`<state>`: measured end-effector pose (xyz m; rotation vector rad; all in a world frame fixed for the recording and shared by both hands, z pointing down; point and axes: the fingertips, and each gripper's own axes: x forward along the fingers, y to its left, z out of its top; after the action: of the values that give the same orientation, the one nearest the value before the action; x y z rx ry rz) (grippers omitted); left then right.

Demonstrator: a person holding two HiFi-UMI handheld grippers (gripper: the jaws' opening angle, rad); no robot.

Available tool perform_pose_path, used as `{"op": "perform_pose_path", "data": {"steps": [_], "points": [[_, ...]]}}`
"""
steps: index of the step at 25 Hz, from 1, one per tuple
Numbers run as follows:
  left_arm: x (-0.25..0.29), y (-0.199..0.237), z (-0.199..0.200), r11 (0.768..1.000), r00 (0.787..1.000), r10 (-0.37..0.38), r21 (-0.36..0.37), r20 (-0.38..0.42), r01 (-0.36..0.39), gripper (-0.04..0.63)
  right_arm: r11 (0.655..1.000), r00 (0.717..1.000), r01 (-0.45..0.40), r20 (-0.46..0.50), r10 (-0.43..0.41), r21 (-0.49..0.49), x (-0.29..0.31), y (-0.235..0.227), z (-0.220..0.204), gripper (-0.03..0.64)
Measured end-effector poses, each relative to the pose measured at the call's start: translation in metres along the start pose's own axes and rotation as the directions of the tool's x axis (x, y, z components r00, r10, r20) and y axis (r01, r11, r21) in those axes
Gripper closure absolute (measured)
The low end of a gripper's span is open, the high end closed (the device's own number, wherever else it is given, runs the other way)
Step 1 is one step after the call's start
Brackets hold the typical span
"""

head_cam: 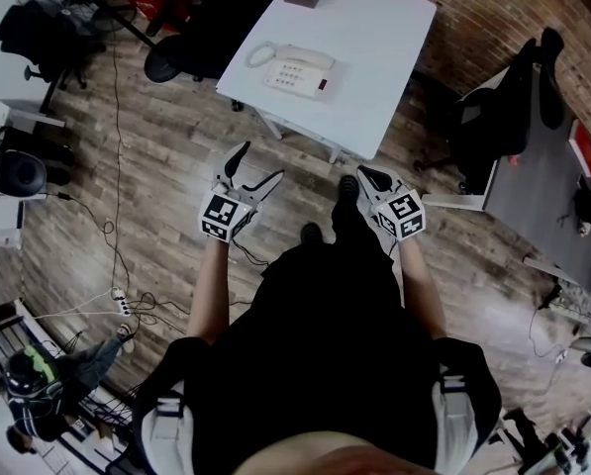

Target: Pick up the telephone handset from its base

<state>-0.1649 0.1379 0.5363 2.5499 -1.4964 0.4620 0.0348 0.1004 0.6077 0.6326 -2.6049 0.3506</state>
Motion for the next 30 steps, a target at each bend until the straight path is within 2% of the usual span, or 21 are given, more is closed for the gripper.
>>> {"op": "perform_pose_path", "data": {"steps": [4, 19, 30], "points": [[0.014, 0.014, 0.011, 1.0, 1.0, 0.004, 0.011, -0.01, -0.004, 0.206, 1.0, 1.0, -0.011, 0.004, 0.011, -0.001, 0.013, -0.018, 0.014, 0.617], [0.092, 0.042, 0.042, 0.999, 0.999, 0.021, 0.032, -0.034, -0.02, 0.206, 0.999, 0.999, -0.034, -0.01, 0.034, 0.023, 0.033, -0.096, 0.027, 0.617], [0.137, 0.057, 0.051, 0.996, 0.994, 0.087, 0.003, -0.069, -0.087, 0.206, 0.995, 0.995, -0.101, -0.016, 0.101, 0.003, 0.057, -0.159, 0.048, 0.617]]}}
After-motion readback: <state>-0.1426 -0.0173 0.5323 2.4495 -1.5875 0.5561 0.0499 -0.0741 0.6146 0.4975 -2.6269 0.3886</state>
